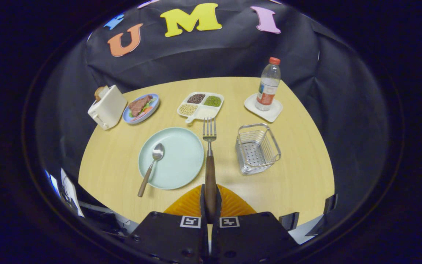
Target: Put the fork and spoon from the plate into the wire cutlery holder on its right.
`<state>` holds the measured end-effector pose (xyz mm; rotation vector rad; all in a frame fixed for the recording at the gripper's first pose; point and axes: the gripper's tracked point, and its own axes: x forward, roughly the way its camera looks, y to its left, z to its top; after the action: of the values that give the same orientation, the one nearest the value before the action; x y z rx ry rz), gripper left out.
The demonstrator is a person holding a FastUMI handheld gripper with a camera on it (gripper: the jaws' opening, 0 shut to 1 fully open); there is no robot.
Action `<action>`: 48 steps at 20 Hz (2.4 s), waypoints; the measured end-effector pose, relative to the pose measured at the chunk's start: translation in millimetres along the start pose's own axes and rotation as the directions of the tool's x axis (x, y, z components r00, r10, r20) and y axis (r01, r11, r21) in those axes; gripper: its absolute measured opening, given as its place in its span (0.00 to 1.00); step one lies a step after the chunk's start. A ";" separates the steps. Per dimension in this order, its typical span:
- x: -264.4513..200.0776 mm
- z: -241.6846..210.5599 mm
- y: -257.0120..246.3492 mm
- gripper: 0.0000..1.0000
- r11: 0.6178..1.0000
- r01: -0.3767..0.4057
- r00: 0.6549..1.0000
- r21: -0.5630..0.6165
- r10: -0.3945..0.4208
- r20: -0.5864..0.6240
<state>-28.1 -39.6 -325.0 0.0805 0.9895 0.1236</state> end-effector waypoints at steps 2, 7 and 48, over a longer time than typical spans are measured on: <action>-8.3 3.3 -16.5 0.04 1.000 0.000 1.000 0.023 0.000 0.012; -11.0 -3.9 -58.1 0.04 0.997 0.041 0.999 0.061 -0.039 -0.033; 16.3 -21.4 119.9 0.95 0.998 0.030 0.999 -0.048 -0.032 -0.035</action>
<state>-45.3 81.7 -335.4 0.0194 1.0230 0.1206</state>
